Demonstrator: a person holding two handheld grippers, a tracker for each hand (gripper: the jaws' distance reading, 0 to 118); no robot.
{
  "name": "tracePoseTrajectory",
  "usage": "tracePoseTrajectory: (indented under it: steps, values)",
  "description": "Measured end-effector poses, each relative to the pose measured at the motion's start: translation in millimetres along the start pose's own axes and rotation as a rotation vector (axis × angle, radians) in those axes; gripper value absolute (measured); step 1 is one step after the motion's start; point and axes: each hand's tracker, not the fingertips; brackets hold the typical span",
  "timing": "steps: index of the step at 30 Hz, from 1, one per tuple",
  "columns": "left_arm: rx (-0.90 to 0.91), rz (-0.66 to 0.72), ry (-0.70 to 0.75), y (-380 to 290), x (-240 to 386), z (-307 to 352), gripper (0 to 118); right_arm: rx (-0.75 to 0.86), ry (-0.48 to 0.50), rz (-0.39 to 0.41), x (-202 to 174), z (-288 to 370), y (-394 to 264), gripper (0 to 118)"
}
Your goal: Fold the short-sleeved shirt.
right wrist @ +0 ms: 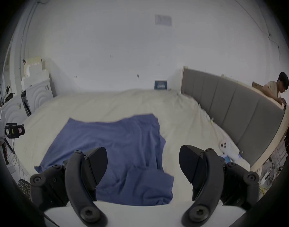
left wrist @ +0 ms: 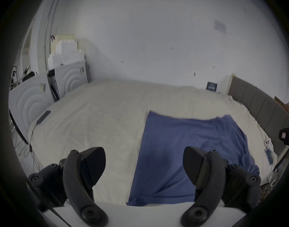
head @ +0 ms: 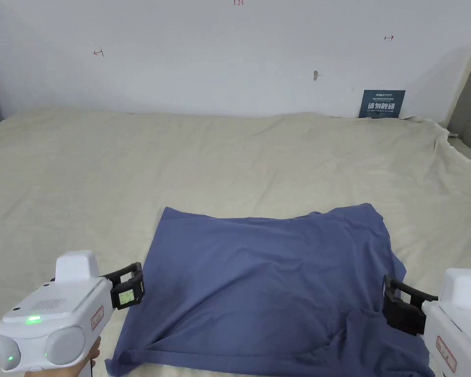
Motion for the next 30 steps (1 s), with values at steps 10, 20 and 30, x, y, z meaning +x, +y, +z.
tracePoseTrajectory:
  steps: [10, 20, 30]
  values:
    - [0.114, 0.024, -0.068, -7.8, 6.2, 4.2, 0, 0.115, -0.046, 0.062, -14.9, -1.0, 0.6, 0]
    - [-0.084, -0.01, -0.133, -33.1, 1.1, -14.6, 0, 0.098, -0.013, 0.047, -29.1, 5.2, 4.9, 0]
    - [-0.462, 0.07, -0.028, -91.4, -23.6, -55.5, 87, 0.053, -0.011, 0.036, -30.0, 5.3, -1.3, 0]
